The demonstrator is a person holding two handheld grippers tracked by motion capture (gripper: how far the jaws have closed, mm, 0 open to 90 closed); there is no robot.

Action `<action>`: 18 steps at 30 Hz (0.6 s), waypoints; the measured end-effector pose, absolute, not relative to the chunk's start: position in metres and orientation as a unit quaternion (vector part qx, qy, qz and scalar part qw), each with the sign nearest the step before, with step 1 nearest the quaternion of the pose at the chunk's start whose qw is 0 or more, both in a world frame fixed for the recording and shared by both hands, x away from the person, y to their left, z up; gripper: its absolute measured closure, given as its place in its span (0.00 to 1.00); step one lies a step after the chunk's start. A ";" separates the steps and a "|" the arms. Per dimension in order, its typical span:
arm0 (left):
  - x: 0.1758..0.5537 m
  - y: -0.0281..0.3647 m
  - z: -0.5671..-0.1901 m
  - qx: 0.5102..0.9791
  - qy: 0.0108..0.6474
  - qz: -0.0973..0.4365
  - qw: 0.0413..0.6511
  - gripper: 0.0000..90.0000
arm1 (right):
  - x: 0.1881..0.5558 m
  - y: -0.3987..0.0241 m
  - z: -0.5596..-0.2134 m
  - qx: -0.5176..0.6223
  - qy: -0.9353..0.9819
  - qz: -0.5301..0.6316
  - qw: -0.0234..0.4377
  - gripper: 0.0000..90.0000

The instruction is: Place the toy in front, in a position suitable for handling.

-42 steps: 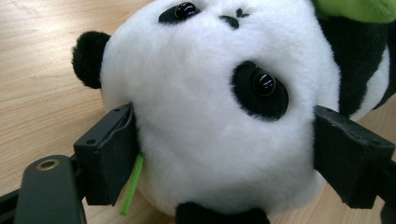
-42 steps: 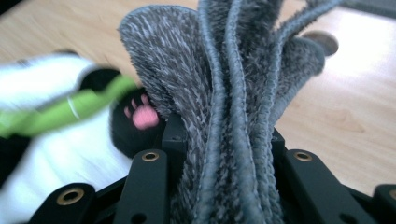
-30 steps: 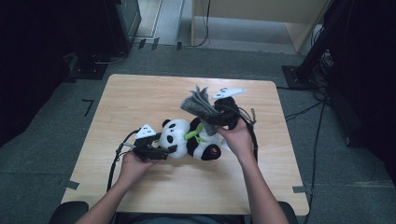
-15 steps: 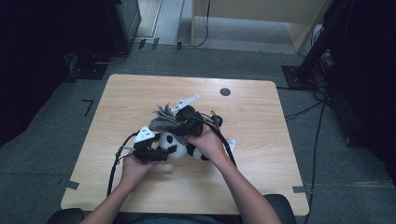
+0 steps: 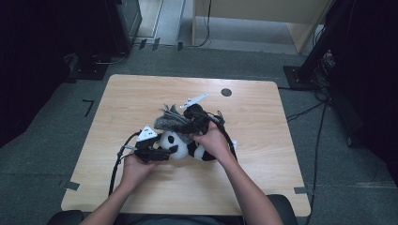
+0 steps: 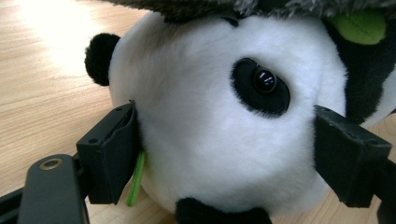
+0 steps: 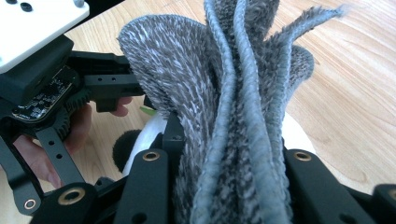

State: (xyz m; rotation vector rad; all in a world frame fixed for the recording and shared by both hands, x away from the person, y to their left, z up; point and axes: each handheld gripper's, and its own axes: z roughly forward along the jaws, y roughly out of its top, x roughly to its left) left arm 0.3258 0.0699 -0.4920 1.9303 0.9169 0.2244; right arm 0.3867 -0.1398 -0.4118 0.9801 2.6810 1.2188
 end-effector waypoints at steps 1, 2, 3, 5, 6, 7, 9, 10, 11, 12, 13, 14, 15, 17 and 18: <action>0.326 0.070 -0.492 0.791 0.375 0.091 0.475 0.18 | 0.388 -0.142 -0.412 0.315 0.863 0.395 0.015 0.73; 0.326 0.070 -0.492 0.791 0.374 0.091 0.475 0.18 | 0.389 -0.144 -0.412 0.319 0.861 0.396 0.008 0.73; 0.326 0.070 -0.491 0.791 0.375 0.091 0.474 0.18 | 0.391 -0.147 -0.413 0.322 0.860 0.396 0.006 0.73; 0.327 0.070 -0.491 0.791 0.374 0.089 0.475 0.18 | 0.393 -0.153 -0.412 0.328 0.859 0.392 0.012 0.73; 0.327 0.071 -0.491 0.792 0.374 0.088 0.475 0.18 | 0.395 -0.156 -0.412 0.333 0.860 0.387 0.018 0.73; 0.327 0.071 -0.492 0.791 0.374 0.087 0.476 0.18 | 0.396 -0.159 -0.412 0.339 0.860 0.380 0.027 0.73; 0.327 0.071 -0.492 0.790 0.373 0.085 0.479 0.18 | 0.398 -0.165 -0.412 0.349 0.860 0.370 0.036 0.73; 0.327 0.071 -0.492 0.790 0.372 0.084 0.480 0.18 | 0.400 -0.168 -0.412 0.355 0.859 0.367 0.036 0.73; 0.327 0.072 -0.492 0.790 0.369 0.084 0.481 0.18 | 0.401 -0.171 -0.413 0.361 0.857 0.366 0.031 0.73; 0.326 0.072 -0.492 0.790 0.368 0.085 0.482 0.18 | 0.403 -0.175 -0.413 0.363 0.854 0.372 0.021 0.73; 0.326 0.072 -0.492 0.791 0.367 0.086 0.482 0.18 | 0.404 -0.178 -0.413 0.365 0.852 0.376 0.012 0.73; 0.325 0.072 -0.493 0.788 0.368 0.088 0.485 0.18 | 0.404 -0.180 -0.413 0.364 0.852 0.376 0.012 0.74; 0.325 0.072 -0.493 0.789 0.367 0.090 0.485 0.18 | 0.403 -0.181 -0.412 0.363 0.853 0.375 0.017 0.74; 0.325 0.072 -0.493 0.788 0.368 0.089 0.485 0.18 | 0.402 -0.182 -0.409 0.361 0.855 0.370 0.031 0.74; 0.325 0.073 -0.493 0.788 0.368 0.087 0.486 0.18 | 0.401 -0.183 -0.406 0.361 0.856 0.367 0.043 0.74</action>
